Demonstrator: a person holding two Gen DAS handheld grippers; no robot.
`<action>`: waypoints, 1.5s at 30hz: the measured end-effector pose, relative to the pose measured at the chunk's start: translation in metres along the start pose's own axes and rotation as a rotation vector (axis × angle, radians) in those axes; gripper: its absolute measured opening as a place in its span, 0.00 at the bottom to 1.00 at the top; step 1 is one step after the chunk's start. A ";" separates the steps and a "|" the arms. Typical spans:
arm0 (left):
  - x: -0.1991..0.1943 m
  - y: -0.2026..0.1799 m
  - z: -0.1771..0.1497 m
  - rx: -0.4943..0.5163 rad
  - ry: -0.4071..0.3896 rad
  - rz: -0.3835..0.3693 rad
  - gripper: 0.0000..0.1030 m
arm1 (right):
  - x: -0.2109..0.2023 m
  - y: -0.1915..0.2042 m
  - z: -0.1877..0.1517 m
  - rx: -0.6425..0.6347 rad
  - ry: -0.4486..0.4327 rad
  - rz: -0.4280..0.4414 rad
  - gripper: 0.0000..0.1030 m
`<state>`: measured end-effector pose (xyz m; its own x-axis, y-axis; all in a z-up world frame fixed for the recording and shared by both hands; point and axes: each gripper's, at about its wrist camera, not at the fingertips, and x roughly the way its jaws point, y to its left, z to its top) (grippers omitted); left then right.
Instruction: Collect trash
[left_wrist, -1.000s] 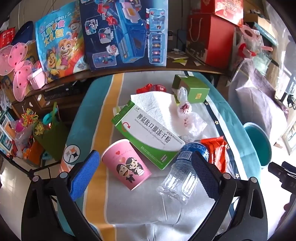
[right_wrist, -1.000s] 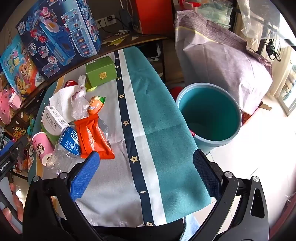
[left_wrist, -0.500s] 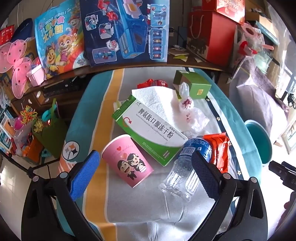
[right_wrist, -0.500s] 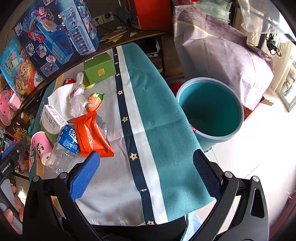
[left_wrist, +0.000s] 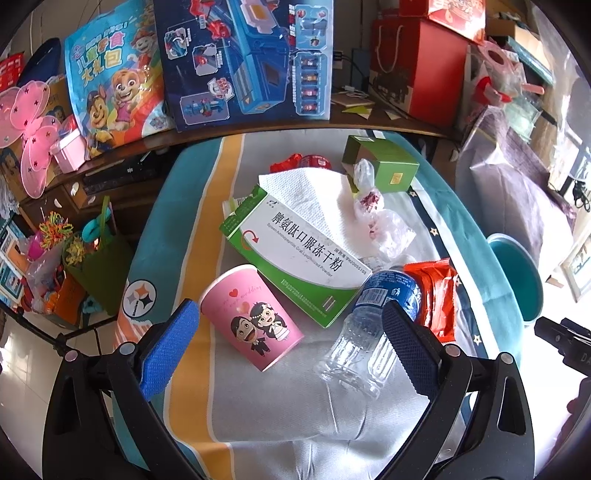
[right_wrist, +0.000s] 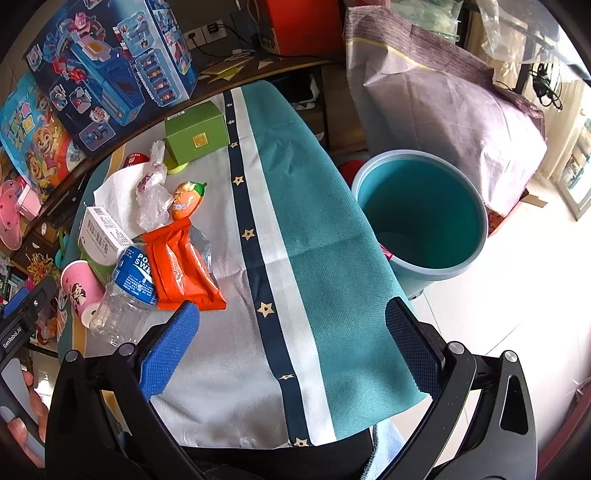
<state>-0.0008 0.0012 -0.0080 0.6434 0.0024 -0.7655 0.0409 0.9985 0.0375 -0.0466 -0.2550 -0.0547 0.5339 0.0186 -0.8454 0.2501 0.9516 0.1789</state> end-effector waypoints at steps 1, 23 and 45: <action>0.000 -0.001 0.000 0.001 0.001 -0.001 0.96 | 0.000 0.000 0.000 0.000 0.001 0.000 0.94; 0.002 -0.006 0.002 0.020 0.019 -0.022 0.96 | 0.003 -0.003 0.004 0.018 0.021 0.003 0.94; 0.016 -0.010 -0.005 0.145 0.093 -0.147 0.96 | -0.004 -0.011 0.015 0.041 0.005 -0.003 0.94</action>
<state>0.0052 -0.0089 -0.0243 0.5490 -0.1308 -0.8255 0.2432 0.9699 0.0081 -0.0392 -0.2702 -0.0455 0.5294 0.0173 -0.8482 0.2844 0.9383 0.1967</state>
